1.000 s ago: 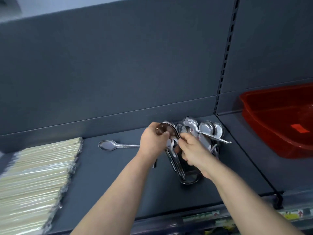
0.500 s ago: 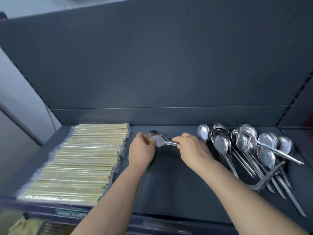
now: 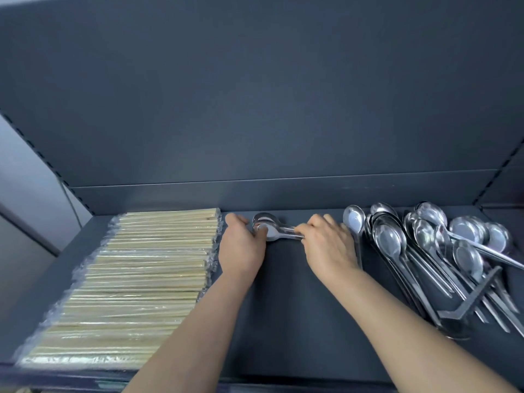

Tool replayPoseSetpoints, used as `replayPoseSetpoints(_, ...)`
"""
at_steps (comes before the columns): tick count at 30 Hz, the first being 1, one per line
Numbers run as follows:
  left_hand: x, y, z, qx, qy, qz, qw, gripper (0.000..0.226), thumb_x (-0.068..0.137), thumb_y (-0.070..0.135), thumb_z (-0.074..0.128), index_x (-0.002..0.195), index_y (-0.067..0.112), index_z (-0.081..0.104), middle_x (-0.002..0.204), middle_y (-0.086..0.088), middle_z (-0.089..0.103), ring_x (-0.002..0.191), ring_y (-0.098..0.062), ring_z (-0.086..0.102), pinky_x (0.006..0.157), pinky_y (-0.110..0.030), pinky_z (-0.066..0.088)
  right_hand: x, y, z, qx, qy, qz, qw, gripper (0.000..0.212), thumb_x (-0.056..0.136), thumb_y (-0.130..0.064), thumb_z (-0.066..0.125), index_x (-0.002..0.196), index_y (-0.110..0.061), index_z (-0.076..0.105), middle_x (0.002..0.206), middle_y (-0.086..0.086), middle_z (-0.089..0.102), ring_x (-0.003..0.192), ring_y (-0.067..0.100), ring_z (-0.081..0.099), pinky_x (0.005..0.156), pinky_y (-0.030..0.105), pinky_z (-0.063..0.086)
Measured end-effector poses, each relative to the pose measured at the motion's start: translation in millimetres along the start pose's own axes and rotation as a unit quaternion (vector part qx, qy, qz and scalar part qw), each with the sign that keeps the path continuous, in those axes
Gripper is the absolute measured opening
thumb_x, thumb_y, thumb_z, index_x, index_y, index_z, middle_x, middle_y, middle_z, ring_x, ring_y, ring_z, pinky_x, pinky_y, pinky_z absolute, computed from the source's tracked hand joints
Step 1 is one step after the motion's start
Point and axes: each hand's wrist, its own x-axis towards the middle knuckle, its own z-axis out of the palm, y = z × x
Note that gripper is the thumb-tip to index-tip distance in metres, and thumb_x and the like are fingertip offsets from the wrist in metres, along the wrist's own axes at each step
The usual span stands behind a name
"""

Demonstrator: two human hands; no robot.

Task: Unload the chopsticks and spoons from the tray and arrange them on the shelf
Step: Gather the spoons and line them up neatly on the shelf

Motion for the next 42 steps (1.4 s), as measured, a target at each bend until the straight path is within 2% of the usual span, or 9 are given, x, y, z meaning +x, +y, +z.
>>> replayPoseSetpoints(8,-28,47,24,0.036,-0.119,0.134,0.983,0.005,0.086,0.025,0.061,0.087,0.021,0.061,0.083,0.008,0.066,0.086,-0.016,0.062,0.071,-0.03,0.05,-40,38,-25,-0.006,0.044,0.03,0.999,0.027,0.086,-0.012,0.062,0.104,-0.031,0.069,0.104,-0.009,0.064,0.105,0.019,0.054,0.084,0.035,0.041)
replayPoseSetpoints(12,-51,77,54,0.057,-0.201,0.171,0.963,0.007,0.084,0.028,0.062,0.085,0.021,0.065,0.088,0.005,0.069,0.089,-0.019,0.063,0.076,-0.032,0.052,-70,81,-47,0.005,0.056,0.099,0.994,0.026,0.092,-0.019,0.057,0.109,-0.036,0.068,0.108,-0.012,0.064,0.108,0.017,0.054,0.089,0.034,0.041)
replayPoseSetpoints(16,-73,108,78,0.05,-0.216,0.197,0.955,0.007,0.083,0.031,0.063,0.083,0.024,0.064,0.086,0.004,0.069,0.089,-0.021,0.064,0.077,-0.032,0.052,-96,124,-69,0.037,0.067,0.178,0.981,0.028,0.096,-0.022,0.05,0.112,-0.038,0.067,0.111,-0.012,0.063,0.11,0.015,0.053,0.087,0.03,0.04)
replayPoseSetpoints(21,-100,133,97,0.119,-0.329,0.237,0.906,0.03,0.077,0.042,0.07,0.063,0.018,0.058,0.063,0.004,0.061,0.063,-0.016,0.056,0.06,-0.028,0.049,-117,164,-77,0.07,0.045,0.221,0.972,0.029,0.095,-0.02,0.052,0.112,-0.038,0.067,0.116,-0.014,0.063,0.111,0.014,0.054,0.085,0.029,0.043)
replayPoseSetpoints(26,-99,133,106,0.123,-0.285,0.219,0.925,0.029,0.08,0.04,0.066,0.062,0.02,0.055,0.066,0.006,0.06,0.067,-0.016,0.056,0.059,-0.027,0.048,-131,182,-78,0.079,-0.113,0.096,0.986,0.042,0.092,-0.002,0.054,0.109,-0.038,0.067,0.118,-0.021,0.056,0.109,0.006,0.04,0.09,0.025,0.036)
replayPoseSetpoints(29,-102,129,105,0.102,-0.284,0.198,0.932,0.024,0.08,0.038,0.066,0.068,0.018,0.059,0.072,0.003,0.066,0.065,-0.016,0.056,0.054,-0.028,0.048,-135,186,-82,0.053,-0.132,0.061,0.988,0.027,0.093,-0.017,0.06,0.108,-0.038,0.066,0.119,-0.02,0.048,0.113,0.006,0.036,0.091,0.027,0.031)
replayPoseSetpoints(35,-104,127,101,0.086,-0.263,0.183,0.943,0.019,0.08,0.035,0.068,0.072,0.018,0.063,0.076,0.002,0.067,0.069,-0.018,0.059,0.059,-0.03,0.051,-136,184,-86,0.016,-0.182,0.027,0.983,0.015,0.087,-0.03,0.068,0.099,-0.036,0.062,0.109,-0.014,0.042,0.109,0.009,0.032,0.091,0.028,0.025)
replayPoseSetpoints(40,-98,129,97,0.086,-0.225,0.183,0.953,0.021,0.08,0.033,0.066,0.065,0.021,0.058,0.071,0.003,0.066,0.075,-0.019,0.061,0.067,-0.029,0.05,-136,188,-94,0.034,-0.241,0.034,0.969,0.021,0.081,-0.028,0.074,0.075,-0.037,0.056,0.091,-0.019,0.048,0.101,0.008,0.036,0.083,0.029,0.027)
replayPoseSetpoints(42,-96,130,98,0.089,-0.215,0.182,0.955,0.022,0.08,0.031,0.065,0.062,0.022,0.055,0.068,0.005,0.064,0.072,-0.018,0.059,0.064,-0.027,0.047,-137,190,-98,0.072,-0.262,0.057,0.961,0.017,0.084,-0.026,0.072,0.08,-0.039,0.061,0.093,-0.016,0.048,0.1,0.015,0.038,0.083,0.028,0.03)
